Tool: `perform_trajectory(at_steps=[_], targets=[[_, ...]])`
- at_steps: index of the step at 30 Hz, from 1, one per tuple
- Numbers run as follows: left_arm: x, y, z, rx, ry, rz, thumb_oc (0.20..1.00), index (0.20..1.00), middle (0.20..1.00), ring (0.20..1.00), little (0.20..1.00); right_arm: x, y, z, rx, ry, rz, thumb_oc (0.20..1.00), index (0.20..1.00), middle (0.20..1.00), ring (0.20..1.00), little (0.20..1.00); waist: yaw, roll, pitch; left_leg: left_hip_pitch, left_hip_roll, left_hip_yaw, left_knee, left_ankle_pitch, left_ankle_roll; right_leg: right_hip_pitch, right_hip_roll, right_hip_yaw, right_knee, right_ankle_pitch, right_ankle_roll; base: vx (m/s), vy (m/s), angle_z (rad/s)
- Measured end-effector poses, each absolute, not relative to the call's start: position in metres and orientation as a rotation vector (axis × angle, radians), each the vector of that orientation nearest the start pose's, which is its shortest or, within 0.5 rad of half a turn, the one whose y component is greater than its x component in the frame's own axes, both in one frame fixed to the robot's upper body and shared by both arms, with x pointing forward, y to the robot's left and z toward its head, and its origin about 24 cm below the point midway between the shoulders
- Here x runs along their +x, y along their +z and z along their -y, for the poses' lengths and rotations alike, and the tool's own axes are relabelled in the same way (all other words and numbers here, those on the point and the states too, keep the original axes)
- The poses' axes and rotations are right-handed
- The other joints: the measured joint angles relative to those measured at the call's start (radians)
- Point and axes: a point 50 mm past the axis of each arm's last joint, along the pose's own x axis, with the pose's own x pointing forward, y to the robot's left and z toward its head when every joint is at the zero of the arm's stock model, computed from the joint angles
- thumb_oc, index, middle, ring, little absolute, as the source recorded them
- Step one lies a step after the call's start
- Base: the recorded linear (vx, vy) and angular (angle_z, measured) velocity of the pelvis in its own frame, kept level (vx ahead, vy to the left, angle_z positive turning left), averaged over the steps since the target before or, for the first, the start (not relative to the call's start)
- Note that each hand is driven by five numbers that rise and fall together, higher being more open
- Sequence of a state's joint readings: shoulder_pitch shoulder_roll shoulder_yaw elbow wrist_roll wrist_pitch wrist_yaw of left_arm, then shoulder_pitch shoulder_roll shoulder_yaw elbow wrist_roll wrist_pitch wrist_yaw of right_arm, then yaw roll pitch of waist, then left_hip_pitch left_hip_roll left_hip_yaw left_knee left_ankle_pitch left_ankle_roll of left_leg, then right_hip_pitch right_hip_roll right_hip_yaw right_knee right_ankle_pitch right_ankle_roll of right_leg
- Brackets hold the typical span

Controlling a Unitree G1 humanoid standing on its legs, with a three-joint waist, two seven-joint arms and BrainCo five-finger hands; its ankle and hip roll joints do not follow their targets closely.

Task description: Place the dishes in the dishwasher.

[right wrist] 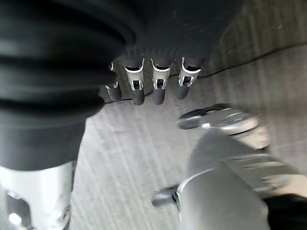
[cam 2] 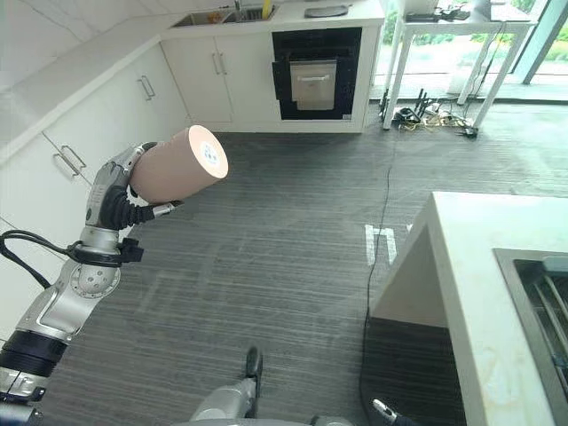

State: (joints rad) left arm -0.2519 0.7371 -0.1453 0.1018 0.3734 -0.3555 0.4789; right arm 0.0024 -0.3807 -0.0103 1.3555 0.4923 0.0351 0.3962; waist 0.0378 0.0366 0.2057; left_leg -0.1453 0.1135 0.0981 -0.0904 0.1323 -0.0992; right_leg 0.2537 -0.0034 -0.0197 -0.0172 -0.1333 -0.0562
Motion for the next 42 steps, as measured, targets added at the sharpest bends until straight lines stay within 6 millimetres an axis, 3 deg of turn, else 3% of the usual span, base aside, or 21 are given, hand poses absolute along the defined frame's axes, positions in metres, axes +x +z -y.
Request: perform_trajectory(at_steps=[4,5,6,11,13,14,16,18,20,21,25,31,32,33,34,36,37,38,40,41,42], targets=[[0.280,0.150,-0.225,0.948,0.156,0.682,0.200,0.200,0.200,0.200,0.200,0.059,-0.146,0.294,0.331,-0.276,-1.207,1.000,1.000,1.000,1.000,1.000,0.005,0.008,-0.006,0.059,-0.023,-0.034,0.023,-0.016,0.026,0.057,-0.027,0.037,0.014,-0.058,0.073,0.50,0.327,-0.31],[0.280,0.151,-0.227,0.954,0.161,0.675,0.200,0.200,0.200,0.200,0.200,0.053,-0.151,0.282,0.357,-0.272,-1.222,1.000,1.000,1.000,1.000,1.000,0.008,-0.046,-0.008,0.117,-0.091,-0.030,0.005,0.058,0.078,0.099,-0.093,0.031,0.035,-0.083,0.113,0.48,0.305,-0.35],[0.281,0.152,-0.227,0.966,0.157,0.680,0.200,0.200,0.200,0.200,0.200,0.051,-0.154,0.275,0.380,-0.275,-1.223,1.000,1.000,1.000,1.000,1.000,0.001,-0.061,-0.009,0.143,-0.120,-0.031,0.004,0.043,0.106,0.107,-0.115,0.028,0.076,-0.080,0.121,0.50,0.338,-0.14],[0.284,0.169,-0.225,1.012,0.146,0.752,0.200,0.200,0.200,0.200,0.200,0.030,-0.163,0.252,0.460,-0.307,-1.246,1.000,1.000,1.000,1.000,1.000,-0.008,-0.064,-0.058,0.229,-0.191,-0.066,0.006,-0.024,0.182,0.017,-0.173,0.012,0.418,-0.015,0.236,0.24,0.206,0.38],[0.289,0.182,-0.223,1.022,0.157,0.795,0.200,0.200,0.200,0.200,0.200,0.046,-0.165,0.240,0.481,-0.288,-1.182,1.000,1.000,1.000,1.000,1.000,-0.004,-0.056,-0.070,0.237,-0.210,-0.085,0.007,-0.050,0.213,-0.117,-0.195,0.026,0.689,0.063,0.307,0.31,0.220,0.27],[0.291,0.181,-0.220,1.026,0.147,0.788,0.200,0.200,0.200,0.200,0.200,0.059,-0.164,0.235,0.485,-0.267,-1.141,1.000,1.000,1.000,1.000,1.000,-0.003,-0.043,-0.073,0.252,-0.210,-0.083,0.007,-0.077,0.238,-0.254,-0.203,0.017,0.874,0.071,0.289,0.34,0.157,0.01],[0.291,0.171,-0.215,1.025,0.114,0.760,0.200,0.200,0.200,0.200,0.200,0.071,-0.159,0.243,0.461,-0.255,-1.096,1.000,1.000,1.000,1.000,1.000,-0.014,-0.010,-0.078,0.270,-0.188,-0.063,0.014,-0.127,0.259,-0.407,-0.152,0.007,0.968,-0.013,0.261,0.27,-0.010,-0.34],[0.289,0.164,-0.215,1.029,0.095,0.739,0.200,0.200,0.200,0.200,0.200,0.078,-0.157,0.246,0.440,-0.238,-1.077,1.000,1.000,1.000,1.000,1.000,-0.033,0.000,-0.077,0.291,-0.173,-0.060,0.013,-0.122,0.236,-0.484,-0.073,0.008,0.906,-0.056,0.233,0.33,-0.091,-0.18],[0.289,0.163,-0.215,1.027,0.088,0.734,0.200,0.200,0.200,0.200,0.200,0.077,-0.157,0.246,0.429,-0.229,-1.087,1.000,1.000,1.000,1.000,1.000,-0.082,-0.011,-0.074,0.311,-0.175,-0.091,0.012,-0.151,0.194,-0.534,-0.017,-0.017,0.665,-0.063,0.193,0.38,-0.145,0.30],[0.289,0.164,-0.216,1.022,0.097,0.738,0.200,0.200,0.200,0.200,0.200,0.067,-0.158,0.249,0.429,-0.242,-1.113,1.000,1.000,1.000,1.000,1.000,-0.084,-0.049,-0.070,0.335,-0.210,-0.093,0.013,-0.181,0.192,-0.564,-0.032,-0.051,0.385,-0.002,0.163,0.52,-0.199,0.27],[0.286,0.155,-0.216,1.021,0.084,0.711,0.200,0.200,0.200,0.200,0.200,0.041,-0.161,0.253,0.459,-0.298,-1.193,1.000,1.000,1.000,1.000,1.000,-0.096,-0.065,-0.062,0.378,-0.244,-0.133,0.076,-0.275,0.204,-0.550,-0.074,-0.046,0.085,0.131,0.177,0.42,-0.171,0.27],[0.281,0.142,-0.207,0.995,0.072,0.709,0.200,0.200,0.200,0.200,0.200,0.039,-0.162,0.254,0.491,-0.331,-1.195,1.000,1.000,1.000,1.000,1.000,-0.129,0.011,-0.081,0.488,-0.150,-0.207,0.128,-0.347,0.151,-0.467,0.003,-0.028,0.183,0.239,0.080,0.42,-0.232,0.46],[0.281,0.140,-0.206,0.990,0.070,0.707,0.200,0.200,0.200,0.200,0.200,0.045,-0.161,0.254,0.488,-0.324,-1.182,1.000,1.000,1.000,1.000,1.000,-0.126,0.011,-0.080,0.472,-0.148,-0.198,0.202,-0.347,0.147,-0.447,0.016,-0.032,0.187,0.216,0.047,0.45,-0.365,-0.19],[0.280,0.140,-0.207,0.993,0.078,0.698,0.200,0.200,0.200,0.200,0.200,0.056,-0.159,0.256,0.470,-0.309,-1.156,1.000,1.000,1.000,1.000,1.000,-0.107,0.007,-0.091,0.404,-0.131,-0.175,0.488,-0.307,0.083,-0.329,0.052,-0.021,0.120,0.196,0.015,0.44,-0.368,-0.36],[0.279,0.143,-0.206,0.988,0.085,0.710,0.200,0.200,0.200,0.200,0.200,0.059,-0.157,0.261,0.451,-0.308,-1.146,1.000,1.000,1.000,1.000,1.000,-0.103,0.011,-0.102,0.359,-0.109,-0.177,0.611,-0.269,0.048,-0.301,0.083,-0.027,0.110,0.172,-0.016,0.44,-0.387,-0.43],[0.277,0.152,-0.203,0.987,0.090,0.747,0.200,0.200,0.200,0.200,0.200,0.064,-0.155,0.265,0.428,-0.302,-1.130,1.000,1.000,1.000,1.000,1.000,-0.102,0.009,-0.105,0.225,-0.101,-0.175,0.861,-0.161,0.013,-0.280,0.102,-0.017,0.125,0.152,-0.062,0.27,-0.228,-0.10],[0.274,0.158,-0.201,0.995,0.079,0.774,0.200,0.200,0.200,0.200,0.200,0.067,-0.154,0.266,0.436,-0.310,-1.116,1.000,1.000,1.000,1.000,1.000,-0.098,-0.014,-0.102,0.092,-0.111,-0.157,1.022,-0.164,0.021,-0.264,0.098,-0.006,0.122,0.138,-0.078,0.33,-0.161,-0.38],[0.273,0.164,-0.203,1.009,0.065,0.786,0.200,0.200,0.200,0.200,0.200,0.072,-0.154,0.266,0.441,-0.308,-1.107,1.000,1.000,1.000,1.000,1.000,-0.064,-0.073,-0.075,-0.069,-0.166,-0.116,0.988,-0.208,0.088,-0.210,0.079,0.031,0.080,0.133,-0.078,0.40,-0.095,-0.54],[0.275,0.162,-0.210,1.037,0.056,0.754,0.200,0.200,0.200,0.200,0.200,0.073,-0.153,0.267,0.440,-0.299,-1.102,1.000,1.000,1.000,1.000,1.000,-0.052,-0.090,-0.064,-0.137,-0.178,-0.111,0.776,-0.205,0.095,-0.118,0.091,0.041,0.006,0.104,-0.055,0.41,0.011,-0.51],[0.276,0.160,-0.214,1.042,0.060,0.740,0.200,0.200,0.200,0.200,0.200,0.074,-0.153,0.267,0.443,-0.298,-1.103,1.000,1.000,1.000,1.000,1.000,-0.051,-0.090,-0.065,-0.117,-0.176,-0.106,0.566,-0.193,0.101,-0.070,0.096,0.040,-0.026,0.088,-0.044,0.56,0.108,-0.42],[0.277,0.157,-0.219,1.023,0.075,0.720,0.200,0.200,0.200,0.200,0.200,0.076,-0.152,0.268,0.438,-0.298,-1.101,1.000,1.000,1.000,1.000,1.000,-0.042,-0.067,-0.066,-0.083,-0.162,-0.097,0.179,-0.138,0.093,-0.026,0.119,0.064,-0.024,0.053,-0.042,0.61,0.142,-0.39]])
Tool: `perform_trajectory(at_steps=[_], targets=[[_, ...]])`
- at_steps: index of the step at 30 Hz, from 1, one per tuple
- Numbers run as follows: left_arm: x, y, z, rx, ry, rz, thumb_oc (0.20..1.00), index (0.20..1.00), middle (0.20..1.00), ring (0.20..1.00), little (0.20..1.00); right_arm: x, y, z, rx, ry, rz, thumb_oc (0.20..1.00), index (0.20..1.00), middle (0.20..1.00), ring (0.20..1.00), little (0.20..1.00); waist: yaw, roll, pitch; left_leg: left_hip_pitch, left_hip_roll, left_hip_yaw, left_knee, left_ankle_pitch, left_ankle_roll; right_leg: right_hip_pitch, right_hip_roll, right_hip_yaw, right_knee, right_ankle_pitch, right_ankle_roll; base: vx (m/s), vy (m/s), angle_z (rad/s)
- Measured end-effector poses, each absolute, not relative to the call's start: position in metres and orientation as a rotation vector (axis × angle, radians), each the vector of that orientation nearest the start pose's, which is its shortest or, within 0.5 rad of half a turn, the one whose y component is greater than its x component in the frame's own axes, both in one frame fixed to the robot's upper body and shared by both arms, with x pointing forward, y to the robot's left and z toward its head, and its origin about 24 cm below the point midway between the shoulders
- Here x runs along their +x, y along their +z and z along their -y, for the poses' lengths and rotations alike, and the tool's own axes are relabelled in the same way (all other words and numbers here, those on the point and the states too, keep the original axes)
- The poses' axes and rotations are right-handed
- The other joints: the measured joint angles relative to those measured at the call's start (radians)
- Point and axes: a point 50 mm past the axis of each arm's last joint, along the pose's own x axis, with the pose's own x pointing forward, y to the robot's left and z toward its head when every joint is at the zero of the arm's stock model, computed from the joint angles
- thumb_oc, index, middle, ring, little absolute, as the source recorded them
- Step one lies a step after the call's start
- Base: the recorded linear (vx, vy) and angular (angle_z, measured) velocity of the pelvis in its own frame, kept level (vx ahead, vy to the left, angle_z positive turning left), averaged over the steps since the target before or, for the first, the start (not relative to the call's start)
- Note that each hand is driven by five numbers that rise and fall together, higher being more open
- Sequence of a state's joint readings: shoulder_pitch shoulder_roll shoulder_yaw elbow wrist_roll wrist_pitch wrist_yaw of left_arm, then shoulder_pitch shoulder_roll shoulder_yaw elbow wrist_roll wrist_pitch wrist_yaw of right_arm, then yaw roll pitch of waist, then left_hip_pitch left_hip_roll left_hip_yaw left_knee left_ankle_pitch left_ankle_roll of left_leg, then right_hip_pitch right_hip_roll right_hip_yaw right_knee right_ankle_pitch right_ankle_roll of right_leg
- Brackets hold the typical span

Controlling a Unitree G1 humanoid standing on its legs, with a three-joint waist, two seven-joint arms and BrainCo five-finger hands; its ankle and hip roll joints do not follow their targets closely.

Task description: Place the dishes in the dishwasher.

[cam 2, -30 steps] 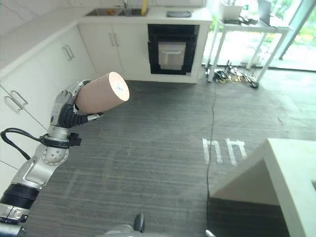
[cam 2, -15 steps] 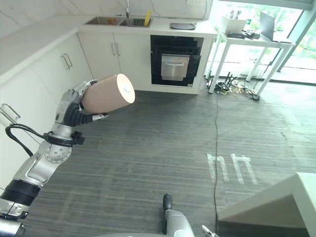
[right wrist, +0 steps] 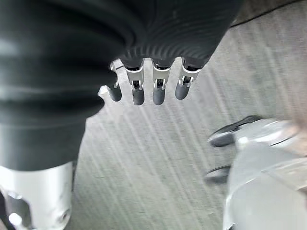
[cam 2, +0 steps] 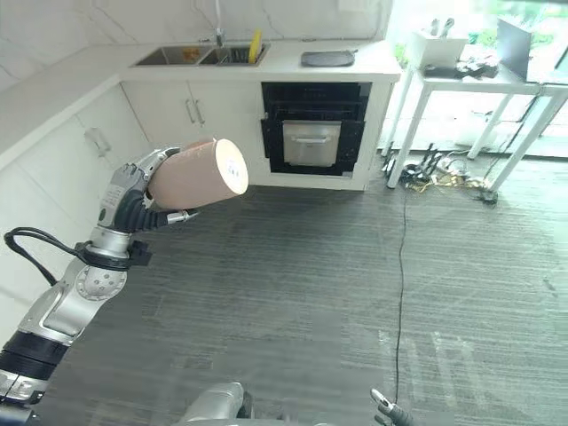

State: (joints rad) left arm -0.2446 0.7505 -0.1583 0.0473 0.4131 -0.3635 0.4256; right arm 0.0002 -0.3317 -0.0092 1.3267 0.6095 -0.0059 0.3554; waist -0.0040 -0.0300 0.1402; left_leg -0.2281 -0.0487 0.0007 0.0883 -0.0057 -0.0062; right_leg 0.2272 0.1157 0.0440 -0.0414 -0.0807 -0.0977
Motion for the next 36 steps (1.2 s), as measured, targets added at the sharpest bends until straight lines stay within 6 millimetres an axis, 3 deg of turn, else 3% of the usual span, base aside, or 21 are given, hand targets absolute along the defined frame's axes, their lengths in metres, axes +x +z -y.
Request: perform_trajectory(at_steps=[2,3,5,6,7,8,9,10,12,14,17,21,23,24,25,26,28,29,32,34,36], targets=[[0.274,0.143,-0.228,1.028,0.084,0.652,0.200,0.200,0.200,0.200,0.200,0.088,-0.148,0.273,0.429,-0.293,-1.083,1.000,1.000,1.000,1.000,1.000,0.045,0.037,0.011,-0.041,-0.006,-0.077,-0.189,0.072,-0.004,0.056,0.012,0.090,-0.020,-0.005,-0.006,0.64,0.178,-0.93],[0.272,0.139,-0.230,1.030,0.082,0.629,0.200,0.200,0.200,0.200,0.200,0.089,-0.149,0.272,0.430,-0.289,-1.087,1.000,1.000,1.000,1.000,1.000,0.051,0.033,0.013,-0.051,-0.013,-0.066,-0.189,0.081,-0.003,0.079,0.003,0.089,-0.025,-0.007,-0.002,0.39,0.133,-0.94],[0.269,0.131,-0.235,1.011,0.097,0.603,0.200,0.200,0.200,0.200,0.200,0.083,-0.150,0.271,0.422,-0.286,-1.111,1.000,1.000,1.000,1.000,1.000,0.052,0.020,0.016,-0.065,-0.015,0.073,-0.184,0.089,-0.006,0.135,-0.021,0.077,-0.030,-0.026,0.028,0.24,0.112,-0.35],[0.269,0.131,-0.235,1.005,0.101,0.605,0.200,0.200,0.200,0.200,0.200,0.082,-0.151,0.271,0.416,-0.280,-1.116,1.000,1.000,1.000,1.000,1.000,0.053,0.018,0.016,-0.064,-0.024,0.088,-0.180,0.102,0.014,0.148,-0.024,0.077,-0.024,-0.033,0.040,0.46,0.233,-0.12],[0.268,0.133,-0.232,0.998,0.091,0.625,0.200,0.200,0.200,0.200,0.200,0.071,-0.153,0.271,0.417,-0.292,-1.147,1.000,1.000,1.000,1.000,1.000,0.051,0.017,0.014,-0.046,-0.048,0.094,-0.181,0.110,0.063,0.185,-0.021,0.079,0.005,-0.058,0.082,0.37,0.189,-0.01],[0.267,0.134,-0.231,0.997,0.089,0.631,0.200,0.200,0.200,0.200,0.200,0.068,-0.153,0.271,0.418,-0.299,-1.159,1.000,1.000,1.000,1.000,1.000,0.051,0.022,0.011,-0.031,-0.056,0.087,-0.181,0.102,0.077,0.192,-0.016,0.083,0.023,-0.069,0.099,0.45,0.229,-0.38],[0.265,0.140,-0.229,0.999,0.082,0.661,0.200,0.200,0.200,0.200,0.200,0.054,-0.155,0.272,0.422,-0.327,-1.192,1.000,1.000,1.000,1.000,1.000,0.073,0.042,0.015,0.067,-0.061,0.001,-0.180,0.086,0.225,0.205,0.010,0.108,0.172,-0.144,0.198,0.29,0.151,-0.70],[0.264,0.138,-0.231,1.002,0.083,0.651,0.200,0.200,0.200,0.200,0.200,0.054,-0.156,0.270,0.428,-0.322,-1.191,1.000,1.000,1.000,1.000,1.000,0.083,0.029,0.013,0.097,-0.066,0.004,-0.180,0.150,0.267,0.195,-0.011,0.094,0.226,-0.218,0.193,0.30,0.159,-0.92],[0.262,0.136,-0.235,1.016,0.072,0.622,0.200,0.200,0.200,0.200,0.200,0.059,-0.153,0.276,0.430,-0.342,-1.158,1.000,1.000,1.000,1.000,1.000,0.086,0.031,0.010,0.169,-0.078,-0.006,-0.181,0.218,0.230,0.177,-0.085,0.074,0.186,-0.249,0.181,0.28,0.177,-0.86],[0.269,0.148,-0.230,1.007,0.076,0.674,0.200,0.200,0.200,0.200,0.200,0.061,-0.153,0.275,0.429,-0.337,-1.141,1.000,1.000,1.000,1.000,1.000,0.036,0.028,0.009,0.201,-0.094,-0.019,-0.180,0.188,0.199,0.114,-0.126,0.047,0.158,-0.217,0.180,0.36,0.262,0.02],[0.276,0.164,-0.224,1.004,0.083,0.739,0.200,0.200,0.200,0.200,0.200,0.057,-0.160,0.256,0.462,-0.317,-1.156,1.000,1.000,1.000,1.000,1.000,0.032,0.012,0.006,0.240,-0.102,-0.023,-0.180,0.176,0.180,0.063,-0.124,0.009,0.333,-0.189,0.213,0.20,0.130,0.17],[0.283,0.170,-0.214,1.008,0.063,0.763,0.200,0.200,0.200,0.200,0.200,0.065,-0.161,0.242,0.483,-0.289,-1.124,1.000,1.000,1.000,1.000,1.000,0.032,0.007,0.005,0.302,-0.102,-0.059,-0.179,0.128,0.196,-0.069,-0.126,0.007,0.675,-0.121,0.312,0.18,0.085,0.09],[0.283,0.167,-0.215,1.008,0.061,0.744,0.200,0.200,0.200,0.200,0.200,0.075,-0.159,0.243,0.470,-0.276,-1.088,1.000,1.000,1.000,1.000,1.000,0.033,0.021,0.007,0.328,-0.093,-0.071,-0.179,0.086,0.188,-0.201,-0.149,-0.028,0.881,-0.121,0.271,0.18,0.047,-0.16],[0.283,0.164,-0.213,1.005,0.051,0.732,0.200,0.200,0.200,0.200,0.200,0.079,-0.157,0.247,0.446,-0.277,-1.068,1.000,1.000,1.000,1.000,1.000,0.024,0.065,0.007,0.339,-0.056,-0.070,-0.179,0.059,0.203,-0.339,-0.167,-0.051,0.867,-0.162,0.247,0.29,-0.050,-0.07],[0.283,0.164,-0.213,1.007,0.052,0.731,0.200,0.200,0.200,0.200,0.200,0.078,-0.157,0.247,0.444,-0.275,-1.069,1.000,1.000,1.000,1.000,1.000,0.014,0.070,0.006,0.344,-0.046,-0.070,-0.179,0.054,0.197,-0.400,-0.178,-0.054,0.847,-0.163,0.248,0.31,-0.116,-0.08],[0.283,0.162,-0.212,0.997,0.050,0.728,0.200,0.200,0.200,0.200,0.200,0.073,-0.157,0.250,0.438,-0.280,-1.073,1.000,1.000,1.000,1.000,1.000,0.005,0.073,0.007,0.362,-0.033,-0.082,-0.180,0.026,0.171,-0.454,-0.186,-0.060,0.683,-0.157,0.256,0.39,-0.201,-0.02],[0.283,0.161,-0.210,1.008,0.033,0.725,0.200,0.200,0.200,0.200,0.200,0.065,-0.157,0.254,0.426,-0.284,-1.093,1.000,1.000,1.000,1.000,1.000,-0.027,0.047,0.009,0.385,-0.029,-0.096,-0.180,-0.002,0.132,-0.497,-0.229,-0.094,0.241,-0.030,0.241,0.32,-0.200,0.21],[0.283,0.158,-0.211,1.009,0.035,0.711,0.200,0.200,0.200,0.200,0.200,0.057,-0.159,0.253,0.430,-0.296,-1.126,1.000,1.000,1.000,1.000,1.000,-0.031,0.021,0.011,0.412,-0.038,-0.094,-0.180,-0.022,0.125,-0.514,-0.254,-0.120,0.119,0.032,0.237,0.34,-0.228,0.26],[0.273,0.138,-0.218,1.013,0.028,0.637,0.200,0.200,0.200,0.200,0.200,0.048,-0.160,0.257,0.448,-0.328,-1.157,1.000,1.000,1.000,1.000,1.000,-0.028,0.020,0.005,0.484,-0.009,-0.104,-0.180,-0.091,0.100,-0.488,-0.260,-0.139,0.116,0.118,0.227,0.32,-0.269,0.04],[0.269,0.130,-0.220,1.009,0.031,0.608,0.200,0.200,0.200,0.200,0.200,0.049,-0.159,0.258,0.459,-0.341,-1.146,1.000,1.000,1.000,1.000,1.000,-0.022,0.040,-0.004,0.511,0.041,-0.114,-0.180,-0.129,0.063,-0.445,-0.222,-0.141,0.120,0.163,0.218,0.24,-0.222,0.29],[0.269,0.127,-0.220,1.014,0.036,0.588,0.200,0.200,0.200,0.200,0.200,0.057,-0.157,0.264,0.441,-0.347,-1.131,1.000,1.000,1.000,1.000,1.000,-0.035,0.085,-0.014,0.553,0.127,-0.080,-0.135,-0.104,-0.018,-0.338,-0.123,-0.145,0.069,0.229,0.101,0.43,-0.436,0.47]])
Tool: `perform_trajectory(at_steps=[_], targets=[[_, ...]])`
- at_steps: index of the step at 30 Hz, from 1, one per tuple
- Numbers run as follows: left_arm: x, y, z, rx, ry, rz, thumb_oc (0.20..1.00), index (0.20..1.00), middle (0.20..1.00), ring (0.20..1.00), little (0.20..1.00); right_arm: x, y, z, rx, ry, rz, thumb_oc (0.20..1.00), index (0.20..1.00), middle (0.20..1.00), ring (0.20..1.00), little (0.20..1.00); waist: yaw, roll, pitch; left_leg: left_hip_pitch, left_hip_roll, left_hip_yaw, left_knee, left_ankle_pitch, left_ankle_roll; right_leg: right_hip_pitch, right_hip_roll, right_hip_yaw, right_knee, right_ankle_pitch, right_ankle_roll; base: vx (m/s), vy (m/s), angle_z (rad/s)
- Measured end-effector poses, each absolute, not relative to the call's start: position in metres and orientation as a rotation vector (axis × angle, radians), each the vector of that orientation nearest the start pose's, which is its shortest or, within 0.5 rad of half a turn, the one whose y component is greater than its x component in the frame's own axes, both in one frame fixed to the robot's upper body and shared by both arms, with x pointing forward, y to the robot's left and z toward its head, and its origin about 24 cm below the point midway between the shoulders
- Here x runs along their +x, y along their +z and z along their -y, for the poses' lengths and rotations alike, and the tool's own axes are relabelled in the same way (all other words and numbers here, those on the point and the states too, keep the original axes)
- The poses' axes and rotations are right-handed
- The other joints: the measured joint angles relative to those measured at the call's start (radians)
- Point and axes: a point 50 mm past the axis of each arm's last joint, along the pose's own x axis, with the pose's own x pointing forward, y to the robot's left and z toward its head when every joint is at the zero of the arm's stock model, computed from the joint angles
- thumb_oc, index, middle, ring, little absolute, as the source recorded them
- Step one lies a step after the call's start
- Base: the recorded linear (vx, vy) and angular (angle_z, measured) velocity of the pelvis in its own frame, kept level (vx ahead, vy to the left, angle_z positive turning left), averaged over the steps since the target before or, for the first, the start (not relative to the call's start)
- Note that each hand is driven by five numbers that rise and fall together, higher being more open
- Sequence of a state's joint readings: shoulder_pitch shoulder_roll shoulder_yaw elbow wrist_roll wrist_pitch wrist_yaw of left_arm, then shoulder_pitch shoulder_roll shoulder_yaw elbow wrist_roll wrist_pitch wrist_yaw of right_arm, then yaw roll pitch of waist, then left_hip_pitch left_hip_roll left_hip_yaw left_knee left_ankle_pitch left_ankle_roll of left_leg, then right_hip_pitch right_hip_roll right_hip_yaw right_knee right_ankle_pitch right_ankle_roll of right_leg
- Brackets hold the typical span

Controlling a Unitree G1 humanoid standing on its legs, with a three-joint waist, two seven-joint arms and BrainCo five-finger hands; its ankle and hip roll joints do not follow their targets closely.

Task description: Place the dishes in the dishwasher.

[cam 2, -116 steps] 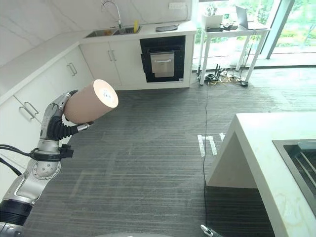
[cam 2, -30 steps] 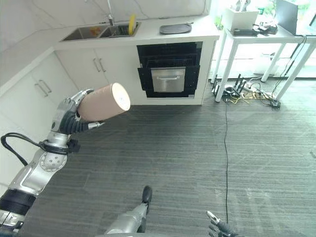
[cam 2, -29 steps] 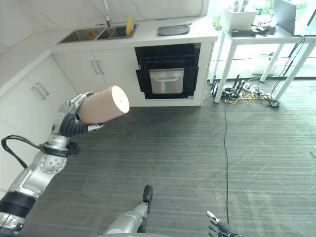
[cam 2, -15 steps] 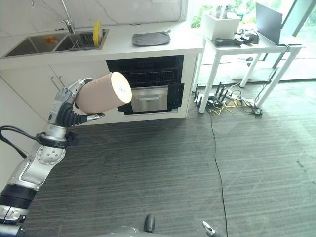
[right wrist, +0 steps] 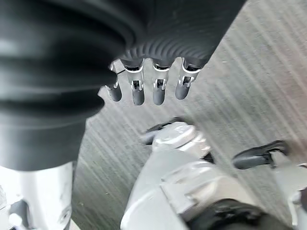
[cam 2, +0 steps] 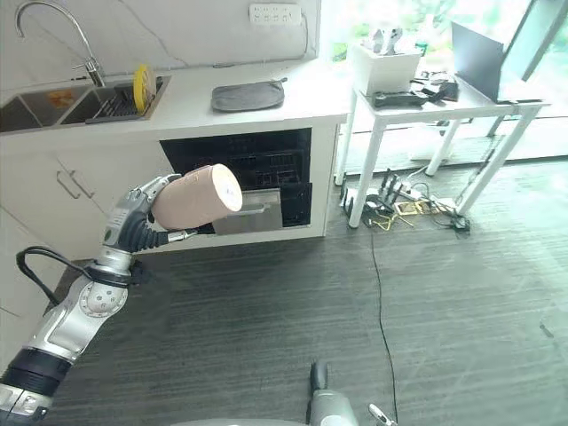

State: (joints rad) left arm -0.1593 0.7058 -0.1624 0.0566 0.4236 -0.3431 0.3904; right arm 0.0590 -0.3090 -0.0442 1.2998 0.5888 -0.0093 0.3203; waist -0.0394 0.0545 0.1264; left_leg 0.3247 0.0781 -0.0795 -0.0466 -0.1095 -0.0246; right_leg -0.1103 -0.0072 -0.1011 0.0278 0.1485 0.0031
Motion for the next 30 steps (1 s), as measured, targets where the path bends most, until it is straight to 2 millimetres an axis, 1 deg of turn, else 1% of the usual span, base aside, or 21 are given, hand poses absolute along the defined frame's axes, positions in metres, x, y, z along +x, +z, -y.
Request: perform_trajectory(at_steps=[1,2,4,5,6,7,9,10,12,14,15,17,18,19,22,25,26,27,28,29,30], targets=[[0.268,0.126,-0.221,1.015,0.045,0.578,0.200,0.200,0.200,0.200,0.200,0.065,-0.155,0.266,0.433,-0.339,-1.115,1.000,1.000,1.000,1.000,1.000,0.021,-0.028,-0.002,-0.044,-0.007,0.009,0.210,0.004,-0.012,0.098,0.018,0.007,-0.067,-0.030,-0.038,0.43,-0.531,-0.06],[0.267,0.127,-0.220,1.013,0.050,0.582,0.200,0.200,0.200,0.200,0.200,0.066,-0.155,0.266,0.428,-0.334,-1.115,1.000,1.000,1.000,1.000,1.000,0.028,-0.041,-0.010,-0.078,-0.008,0.009,0.308,0.014,-0.027,0.129,0.017,0.009,-0.088,-0.041,-0.047,0.17,-0.283,-0.22],[0.267,0.129,-0.219,1.004,0.058,0.598,0.200,0.200,0.200,0.200,0.200,0.066,-0.154,0.267,0.413,-0.324,-1.118,1.000,1.000,1.000,1.000,1.000,0.035,-0.059,-0.019,-0.129,-0.013,0.001,0.430,0.007,-0.039,0.158,0.026,0.016,-0.098,-0.053,-0.083,0.10,-0.200,-0.04],[0.267,0.132,-0.217,1.005,0.060,0.611,0.200,0.200,0.200,0.200,0.200,0.067,-0.154,0.269,0.406,-0.323,-1.116,1.000,1.000,1.000,1.000,1.000,0.041,-0.056,-0.023,-0.165,-0.020,0.008,0.481,-0.016,-0.041,0.164,0.029,0.019,-0.097,-0.039,-0.087,0.08,-0.184,-0.15],[0.266,0.135,-0.217,1.010,0.062,0.623,0.200,0.200,0.200,0.200,0.200,0.068,-0.153,0.271,0.397,-0.319,-1.113,1.000,1.000,1.000,1.000,1.000,0.051,-0.069,-0.020,-0.204,-0.040,0.003,0.480,-0.034,-0.041,0.165,0.032,0.026,-0.093,-0.050,-0.097,0.13,-0.255,-0.12],[0.267,0.140,-0.218,1.022,0.063,0.640,0.200,0.200,0.200,0.200,0.200,0.071,-0.152,0.271,0.397,-0.315,-1.109,1.000,1.000,1.000,1.000,1.000,0.049,-0.068,-0.017,-0.291,-0.063,0.001,0.548,-0.034,-0.039,0.167,0.041,0.023,-0.083,-0.068,-0.115,0.13,-0.226,-0.13],[0.268,0.143,-0.220,1.033,0.062,0.645,0.200,0.200,0.200,0.200,0.200,0.070,-0.154,0.268,0.406,-0.313,-1.116,1.000,1.000,1.000,1.000,1.000,0.044,-0.082,-0.006,-0.367,-0.077,0.012,0.639,-0.033,-0.037,0.191,0.043,0.010,-0.088,-0.074,-0.122,0.11,-0.114,0.03],[0.268,0.145,-0.220,1.032,0.065,0.648,0.200,0.200,0.200,0.200,0.200,0.066,-0.155,0.265,0.414,-0.314,-1.129,1.000,1.000,1.000,1.000,1.000,0.036,-0.102,0.007,-0.417,-0.076,0.035,0.654,-0.032,-0.037,0.224,0.044,0.003,-0.101,-0.083,-0.124,0.12,0.002,0.08],[0.268,0.145,-0.220,1.033,0.063,0.647,0.200,0.200,0.200,0.200,0.200,0.063,-0.155,0.267,0.412,-0.322,-1.135,1.000,1.000,1.000,1.000,1.000,0.032,-0.102,0.013,-0.443,-0.066,0.039,0.612,-0.030,-0.035,0.241,0.050,-0.003,-0.110,-0.095,-0.119,0.14,0.072,0.07],[0.269,0.146,-0.220,1.032,0.063,0.653,0.200,0.200,0.200,0.200,0.200,0.061,-0.156,0.267,0.414,-0.325,-1.139,1.000,1.000,1.000,1.000,1.000,0.008,-0.097,0.017,-0.431,-0.051,0.073,0.473,-0.028,-0.032,0.260,0.051,-0.027,-0.115,-0.112,-0.102,0.13,0.121,0.35],[0.270,0.148,-0.220,1.032,0.066,0.660,0.200,0.200,0.200,0.200,0.200,0.058,-0.156,0.267,0.414,-0.329,-1.148,1.000,1.000,1.000,1.000,1.000,-0.002,-0.090,0.018,-0.402,-0.035,0.104,0.328,-0.008,-0.028,0.261,0.050,-0.048,-0.114,-0.121,-0.093,0.20,0.185,0.46],[0.272,0.151,-0.219,1.030,0.072,0.672,0.200,0.200,0.200,0.200,0.200,0.056,-0.156,0.267,0.413,-0.334,-1.154,1.000,1.000,1.000,1.000,1.000,-0.004,-0.077,0.024,-0.370,-0.018,0.109,0.172,0.044,-0.037,0.269,0.050,-0.055,-0.114,-0.125,-0.088,0.21,0.192,0.31],[0.274,0.151,-0.219,1.026,0.080,0.669,0.200,0.200,0.200,0.200,0.200,0.056,-0.156,0.268,0.413,-0.340,-1.149,1.000,1.000,1.000,1.000,1.000,0.000,-0.064,0.029,-0.336,0.014,0.106,0.028,0.118,-0.072,0.274,0.049,-0.056,-0.115,-0.143,-0.074,0.18,0.176,0.22],[0.275,0.150,-0.219,1.023,0.083,0.660,0.200,0.200,0.200,0.200,0.200,0.058,-0.156,0.269,0.413,-0.344,-1.144,1.000,1.000,1.000,1.000,1.000,0.004,-0.052,0.034,-0.333,0.044,0.104,-0.007,0.159,-0.088,0.280,0.048,-0.055,-0.115,-0.147,-0.072,0.20,0.236,0.15],[0.275,0.147,-0.219,1.014,0.085,0.651,0.200,0.200,0.200,0.200,0.200,0.057,-0.155,0.271,0.412,-0.352,-1.141,1.000,1.000,1.000,1.000,1.000,0.025,-0.032,0.043,-0.341,0.097,0.107,-0.009,0.191,-0.094,0.295,0.034,-0.053,-0.114,-0.147,-0.074,0.12,0.234,-0.05],[0.273,0.145,-0.220,1.007,0.085,0.647,0.200,0.200,0.200,0.200,0.200,0.053,-0.154,0.275,0.404,-0.367,-1.137,1.000,1.000,1.000,1.000,1.000,0.024,-0.023,0.042,-0.326,0.117,0.146,0.015,0.197,-0.083,0.321,-0.016,-0.050,-0.114,-0.170,-0.029,0.15,0.368,-0.01],[0.273,0.143,-0.219,0.993,0.083,0.651,0.200,0.200,0.200,0.200,0.200,0.047,-0.150,0.287,0.382,-0.403,-1.126,1.000,1.000,1.000,1.000,1.000,0.019,0.006,0.042,-0.288,0.111,0.165,0.012,0.193,-0.072,0.343,-0.043,-0.047,-0.113,-0.171,0.024,0.24,0.612,0.00],[0.273,0.144,-0.219,0.985,0.091,0.654,0.200,0.200,0.200,0.200,0.200,0.047,-0.147,0.294,0.364,-0.416,-1.116,1.000,1.000,1.000,1.000,1.000,0.018,0.028,0.041,-0.265,0.100,0.177,-0.007,0.189,-0.067,0.349,-0.055,-0.047,-0.103,-0.183,0.054,0.26,0.652,0.02],[0.274,0.143,-0.219,0.952,0.118,0.652,0.200,0.200,0.200,0.200,0.200,0.042,-0.145,0.300,0.353,-0.446,-1.109,1.000,1.000,1.000,1.000,1.000,0.015,0.037,0.042,-0.231,0.062,0.189,-0.045,0.204,-0.067,0.350,-0.093,-0.046,-0.067,-0.207,0.090,0.19,0.502,0.21],[0.274,0.144,-0.219,0.951,0.121,0.656,0.200,0.200,0.200,0.200,0.200,0.034,-0.148,0.296,0.368,-0.461,-1.125,1.000,1.000,1.000,1.000,1.000,0.018,0.005,0.040,-0.222,-0.010,0.173,-0.039,0.198,-0.032,0.348,-0.161,-0.047,-0.048,-0.215,0.105,0.20,0.497,0.25],[0.274,0.145,-0.219,0.954,0.122,0.655,0.200,0.200,0.200,0.200,0.200,0.032,-0.149,0.294,0.374,-0.462,-1.129,1.000,1.000,1.000,1.000,1.000,0.019,-0.003,0.039,-0.222,-0.022,0.172,-0.039,0.197,-0.027,0.345,-0.175,-0.047,-0.045,-0.219,0.110,0.18,0.468,0.34]])
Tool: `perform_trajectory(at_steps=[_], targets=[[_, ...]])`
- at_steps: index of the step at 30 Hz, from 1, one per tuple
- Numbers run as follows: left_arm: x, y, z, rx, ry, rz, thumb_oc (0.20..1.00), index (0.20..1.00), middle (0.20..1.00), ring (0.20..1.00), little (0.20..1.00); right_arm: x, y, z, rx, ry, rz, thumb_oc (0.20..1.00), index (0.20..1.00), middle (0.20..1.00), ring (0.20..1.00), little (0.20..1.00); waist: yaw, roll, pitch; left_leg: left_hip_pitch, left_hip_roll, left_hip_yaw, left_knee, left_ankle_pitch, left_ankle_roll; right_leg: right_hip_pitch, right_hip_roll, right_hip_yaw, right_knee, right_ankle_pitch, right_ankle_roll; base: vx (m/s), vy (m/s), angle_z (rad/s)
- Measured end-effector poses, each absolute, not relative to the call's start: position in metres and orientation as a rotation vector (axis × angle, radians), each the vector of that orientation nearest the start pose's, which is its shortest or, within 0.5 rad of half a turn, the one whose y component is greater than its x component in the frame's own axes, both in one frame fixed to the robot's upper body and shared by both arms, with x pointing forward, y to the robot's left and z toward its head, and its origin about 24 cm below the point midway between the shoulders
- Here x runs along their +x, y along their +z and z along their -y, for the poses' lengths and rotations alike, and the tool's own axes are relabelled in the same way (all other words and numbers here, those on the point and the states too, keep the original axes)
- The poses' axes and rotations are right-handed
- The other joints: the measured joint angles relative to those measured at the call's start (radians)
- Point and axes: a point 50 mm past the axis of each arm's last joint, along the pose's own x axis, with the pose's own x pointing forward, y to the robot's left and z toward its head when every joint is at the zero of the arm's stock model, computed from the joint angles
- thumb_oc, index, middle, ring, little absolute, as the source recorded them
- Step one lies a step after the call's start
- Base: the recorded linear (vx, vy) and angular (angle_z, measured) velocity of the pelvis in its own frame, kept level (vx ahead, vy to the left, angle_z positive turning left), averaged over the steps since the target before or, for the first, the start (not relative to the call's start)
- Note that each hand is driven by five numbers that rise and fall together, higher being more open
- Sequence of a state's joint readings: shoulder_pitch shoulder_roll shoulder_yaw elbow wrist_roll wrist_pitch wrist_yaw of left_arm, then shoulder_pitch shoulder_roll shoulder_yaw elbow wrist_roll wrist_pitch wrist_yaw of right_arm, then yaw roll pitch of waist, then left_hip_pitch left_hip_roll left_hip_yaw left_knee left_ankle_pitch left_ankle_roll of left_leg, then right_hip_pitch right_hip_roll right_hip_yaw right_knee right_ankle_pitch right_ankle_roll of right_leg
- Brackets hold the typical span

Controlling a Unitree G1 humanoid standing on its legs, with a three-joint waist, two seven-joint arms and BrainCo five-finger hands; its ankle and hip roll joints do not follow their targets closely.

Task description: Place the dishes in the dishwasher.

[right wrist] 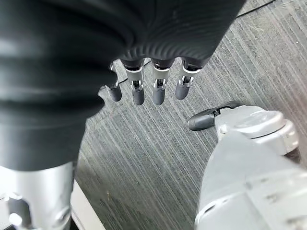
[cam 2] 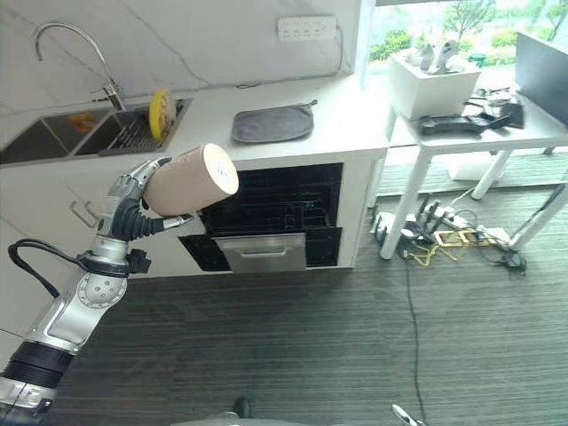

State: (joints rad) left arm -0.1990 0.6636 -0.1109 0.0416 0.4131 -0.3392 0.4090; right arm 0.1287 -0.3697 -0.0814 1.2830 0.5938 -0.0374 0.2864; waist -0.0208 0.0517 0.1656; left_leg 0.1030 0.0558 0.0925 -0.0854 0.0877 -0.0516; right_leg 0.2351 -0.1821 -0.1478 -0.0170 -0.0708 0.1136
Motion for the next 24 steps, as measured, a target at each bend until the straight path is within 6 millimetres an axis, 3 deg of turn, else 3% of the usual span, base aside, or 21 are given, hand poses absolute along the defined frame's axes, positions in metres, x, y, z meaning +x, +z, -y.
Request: perform_trajectory(at_steps=[1,4,6,8,9,10,11,12,13,14,15,17,18,19,22,24], targets=[[0.275,0.145,-0.222,0.968,0.124,0.652,0.200,0.200,0.200,0.200,0.200,0.031,-0.153,0.284,0.405,-0.474,-1.132,1.000,1.000,1.000,1.000,1.000,0.005,-0.024,-0.004,0.003,-0.043,-0.009,0.000,-0.012,0.030,0.002,-0.037,-0.008,0.026,-0.002,0.010,0.13,0.338,0.36],[0.275,0.146,-0.223,0.976,0.122,0.653,0.200,0.200,0.200,0.200,0.200,0.033,-0.157,0.273,0.432,-0.465,-1.129,1.000,1.000,1.000,1.000,1.000,0.003,-0.022,-0.005,0.013,-0.069,-0.031,0.000,-0.024,0.059,-0.020,-0.065,-0.005,0.105,-0.006,0.024,0.09,0.305,0.34],[0.276,0.147,-0.228,1.008,0.120,0.644,0.200,0.200,0.200,0.200,0.200,0.038,-0.159,0.264,0.444,-0.456,-1.115,1.000,1.000,1.000,1.000,1.000,0.006,-0.020,-0.007,0.033,-0.087,-0.036,0.000,-0.036,0.077,-0.038,-0.081,0.005,0.197,0.006,0.075,0.09,0.329,0.15],[0.277,0.147,-0.230,1.021,0.113,0.650,0.200,0.200,0.200,0.200,0.200,0.046,-0.158,0.263,0.430,-0.440,-1.094,1.000,1.000,1.000,1.000,1.000,0.002,-0.010,-0.013,0.040,-0.094,-0.038,0.000,-0.048,0.096,-0.129,-0.098,0.036,0.365,0.021,0.095,0.10,0.238,0.00],[0.277,0.148,-0.234,1.037,0.118,0.648,0.200,0.200,0.200,0.200,0.200,0.055,-0.158,0.260,0.406,-0.403,-1.081,1.000,1.000,1.000,1.000,1.000,0.002,-0.011,-0.018,0.041,-0.094,-0.026,0.000,-0.057,0.114,-0.236,-0.116,0.033,0.538,0.041,0.111,0.11,0.048,-0.15],[0.277,0.148,-0.235,1.043,0.119,0.644,0.200,0.200,0.200,0.200,0.200,0.056,-0.158,0.258,0.401,-0.390,-1.084,1.000,1.000,1.000,1.000,1.000,0.001,-0.017,-0.021,0.038,-0.094,-0.025,0.000,-0.056,0.116,-0.260,-0.110,0.031,0.568,0.019,0.109,0.13,-0.004,-0.21],[0.277,0.148,-0.235,1.041,0.121,0.645,0.200,0.200,0.200,0.200,0.200,0.058,-0.158,0.258,0.402,-0.383,-1.076,1.000,1.000,1.000,1.000,1.000,0.000,-0.022,-0.024,0.038,-0.085,-0.030,0.000,-0.060,0.118,-0.281,-0.055,0.059,0.537,-0.040,0.106,0.11,-0.071,0.00],[0.277,0.148,-0.235,1.042,0.120,0.647,0.200,0.200,0.200,0.200,0.200,0.059,-0.158,0.257,0.401,-0.380,-1.075,1.000,1.000,1.000,1.000,1.000,-0.003,-0.028,-0.025,0.035,-0.079,-0.031,0.000,-0.057,0.113,-0.277,-0.015,0.065,0.462,-0.060,0.096,0.19,-0.156,0.02],[0.277,0.147,-0.235,1.043,0.120,0.641,0.200,0.200,0.200,0.200,0.200,0.057,-0.158,0.257,0.397,-0.380,-1.081,1.000,1.000,1.000,1.000,1.000,-0.002,-0.054,-0.034,0.034,-0.086,-0.027,-0.001,-0.065,0.110,-0.294,0.013,0.043,0.327,-0.047,0.073,0.18,-0.160,0.08],[0.276,0.146,-0.235,1.043,0.118,0.637,0.200,0.200,0.200,0.200,0.200,0.057,-0.158,0.258,0.394,-0.377,-1.083,1.000,1.000,1.000,1.000,1.000,-0.002,-0.060,-0.038,0.036,-0.086,-0.028,-0.001,-0.070,0.105,-0.294,0.015,0.039,0.273,-0.034,0.064,0.17,-0.146,-0.01],[0.276,0.145,-0.235,1.043,0.116,0.632,0.200,0.200,0.200,0.200,0.200,0.058,-0.157,0.259,0.391,-0.373,-1.082,1.000,1.000,1.000,1.000,1.000,0.000,-0.064,-0.040,0.038,-0.086,-0.028,-0.001,-0.079,0.097,-0.293,0.016,0.039,0.203,-0.009,0.060,0.13,-0.131,-0.02],[0.274,0.141,-0.236,1.046,0.101,0.613,0.200,0.200,0.200,0.200,0.200,0.055,-0.158,0.258,0.396,-0.377,-1.089,1.000,1.000,1.000,1.000,1.000,-0.003,-0.086,-0.052,0.059,-0.082,-0.041,-0.001,-0.090,0.083,-0.265,0.018,0.057,0.021,0.149,0.037,0.21,-0.209,0.13],[0.271,0.135,-0.235,1.038,0.095,0.593,0.200,0.200,0.200,0.200,0.200,0.052,-0.158,0.262,0.395,-0.392,-1.095,1.000,1.000,1.000,1.000,1.000,-0.003,-0.071,-0.056,0.072,-0.068,-0.052,-0.007,-0.101,0.066,-0.232,0.031,0.053,-0.005,0.187,0.013,0.28,-0.304,0.16],[0.266,0.131,-0.235,1.037,0.085,0.584,0.200,0.200,0.200,0.200,0.200,0.052,-0.157,0.264,0.394,-0.399,-1.090,1.000,1.000,1.000,1.000,1.000,-0.002,-0.052,-0.060,0.076,-0.050,-0.049,-0.007,-0.115,0.047,-0.221,0.047,0.037,-0.023,0.187,0.012,0.26,-0.294,0.01],[0.256,0.125,-0.231,1.014,0.069,0.579,0.200,0.200,0.200,0.200,0.200,0.055,-0.155,0.267,0.387,-0.392,-1.090,1.000,1.000,1.000,1.000,1.000,0.003,-0.003,-0.076,0.108,0.020,-0.032,-0.001,-0.121,0.008,-0.168,0.121,0.027,-0.077,0.187,-0.032,0.26,-0.327,-0.07],[0.255,0.129,-0.228,0.999,0.080,0.605,0.200,0.200,0.200,0.200,0.200,0.058,-0.154,0.268,0.382,-0.395,-1.081,1.000,1.000,1.000,1.000,1.000,0.004,0.000,-0.088,0.115,0.047,-0.035,0.000,-0.125,-0.011,-0.161,0.155,0.027,-0.076,0.171,-0.050,0.22,-0.320,-0.03]])
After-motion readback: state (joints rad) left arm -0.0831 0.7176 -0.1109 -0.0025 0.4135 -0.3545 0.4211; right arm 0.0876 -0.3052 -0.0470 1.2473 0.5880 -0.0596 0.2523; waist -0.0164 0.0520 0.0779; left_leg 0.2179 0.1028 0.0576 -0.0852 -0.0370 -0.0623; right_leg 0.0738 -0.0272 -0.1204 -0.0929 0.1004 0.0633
